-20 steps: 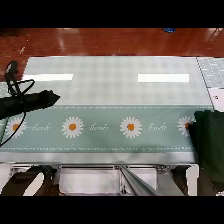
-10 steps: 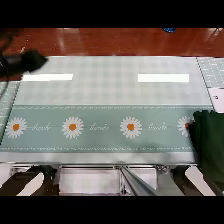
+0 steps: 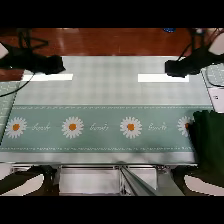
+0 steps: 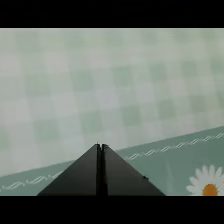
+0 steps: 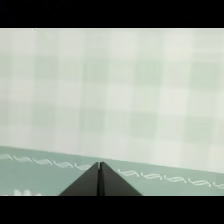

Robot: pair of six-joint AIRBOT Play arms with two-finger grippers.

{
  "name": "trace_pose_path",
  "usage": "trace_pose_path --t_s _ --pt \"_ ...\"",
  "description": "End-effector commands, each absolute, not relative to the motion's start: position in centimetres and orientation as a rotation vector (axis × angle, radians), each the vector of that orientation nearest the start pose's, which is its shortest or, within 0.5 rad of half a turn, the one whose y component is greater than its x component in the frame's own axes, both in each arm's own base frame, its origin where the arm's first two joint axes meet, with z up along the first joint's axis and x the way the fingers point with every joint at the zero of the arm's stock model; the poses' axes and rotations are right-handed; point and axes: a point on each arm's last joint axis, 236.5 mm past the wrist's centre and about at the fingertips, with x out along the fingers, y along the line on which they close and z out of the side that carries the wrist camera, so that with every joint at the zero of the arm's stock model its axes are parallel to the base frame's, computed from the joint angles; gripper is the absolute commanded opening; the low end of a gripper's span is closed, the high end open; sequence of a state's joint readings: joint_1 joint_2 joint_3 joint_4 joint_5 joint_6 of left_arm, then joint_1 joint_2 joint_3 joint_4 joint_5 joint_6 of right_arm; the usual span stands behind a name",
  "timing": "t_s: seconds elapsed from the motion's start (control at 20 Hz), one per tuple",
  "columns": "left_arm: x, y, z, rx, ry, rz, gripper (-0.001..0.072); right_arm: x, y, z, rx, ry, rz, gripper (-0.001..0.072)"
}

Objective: Fold the shirts.

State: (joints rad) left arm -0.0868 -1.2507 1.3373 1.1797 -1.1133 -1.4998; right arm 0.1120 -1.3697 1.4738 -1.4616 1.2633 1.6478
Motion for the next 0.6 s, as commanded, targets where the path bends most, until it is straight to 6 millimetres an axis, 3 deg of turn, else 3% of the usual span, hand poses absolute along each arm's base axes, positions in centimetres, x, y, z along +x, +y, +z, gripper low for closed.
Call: trace_pose_path --t_s 0.0,0.55 --pt "40.55 -10.93 6.28 -0.188 1.133 -0.304 0.002 42.31 8.8 4.26 -0.028 1.274 0.105 0.0025" --pt "40.59 -10.93 5.86 -0.189 1.143 -0.302 0.002 42.38 8.89 4.35 -0.012 1.27 0.1 0.0025"
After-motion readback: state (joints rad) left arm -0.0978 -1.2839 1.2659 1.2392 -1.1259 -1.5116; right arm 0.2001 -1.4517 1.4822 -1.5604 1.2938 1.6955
